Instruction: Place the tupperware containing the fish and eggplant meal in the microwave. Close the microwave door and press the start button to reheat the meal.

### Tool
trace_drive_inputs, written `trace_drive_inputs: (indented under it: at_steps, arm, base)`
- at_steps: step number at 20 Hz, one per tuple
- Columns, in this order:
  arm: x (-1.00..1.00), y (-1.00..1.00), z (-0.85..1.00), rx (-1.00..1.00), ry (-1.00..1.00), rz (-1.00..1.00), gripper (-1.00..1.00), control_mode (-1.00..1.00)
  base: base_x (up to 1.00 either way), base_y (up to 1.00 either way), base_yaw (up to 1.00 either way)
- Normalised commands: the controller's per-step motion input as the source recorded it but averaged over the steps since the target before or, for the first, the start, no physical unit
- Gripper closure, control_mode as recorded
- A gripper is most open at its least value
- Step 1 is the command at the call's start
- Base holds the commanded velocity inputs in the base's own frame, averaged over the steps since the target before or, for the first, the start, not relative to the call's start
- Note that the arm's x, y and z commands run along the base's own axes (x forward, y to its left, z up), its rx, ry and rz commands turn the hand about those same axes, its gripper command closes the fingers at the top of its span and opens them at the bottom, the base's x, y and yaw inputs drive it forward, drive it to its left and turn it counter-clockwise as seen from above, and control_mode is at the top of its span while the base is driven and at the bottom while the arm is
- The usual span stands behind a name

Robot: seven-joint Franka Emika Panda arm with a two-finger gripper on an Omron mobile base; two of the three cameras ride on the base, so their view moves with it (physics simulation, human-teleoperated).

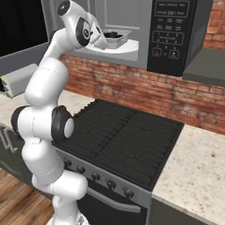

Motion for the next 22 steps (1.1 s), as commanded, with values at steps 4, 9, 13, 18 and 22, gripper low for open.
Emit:
trace_drive_inputs:
  at_steps: [4, 9, 13, 18, 22]
  arm:
    - [-0.86, 0.19, 0.00, -0.20, -0.38, -0.08, -1.00, -1.00]
    - [-1.00, 0.03, -0.02, -0.08, -0.20, -0.06, -1.00, -1.00]
    - [-1.00, 0.00, 0.03, 0.00, -0.07, 0.00, -1.00, -1.00]
    - [-1.00, 0.04, 0.29, 0.00, -0.01, 0.00, -1.00, -1.00]
    - [-0.94, 0.24, 0.19, -0.10, 0.02, 0.07, -1.00, -1.00]
  base:
    - [0.00, 0.00, 0.00]
    - [0.00, 0.00, 0.00]
    - [0.00, 0.00, 0.00]
    - [0.00, 0.00, 0.00]
    - [0.00, 0.00, 0.00]
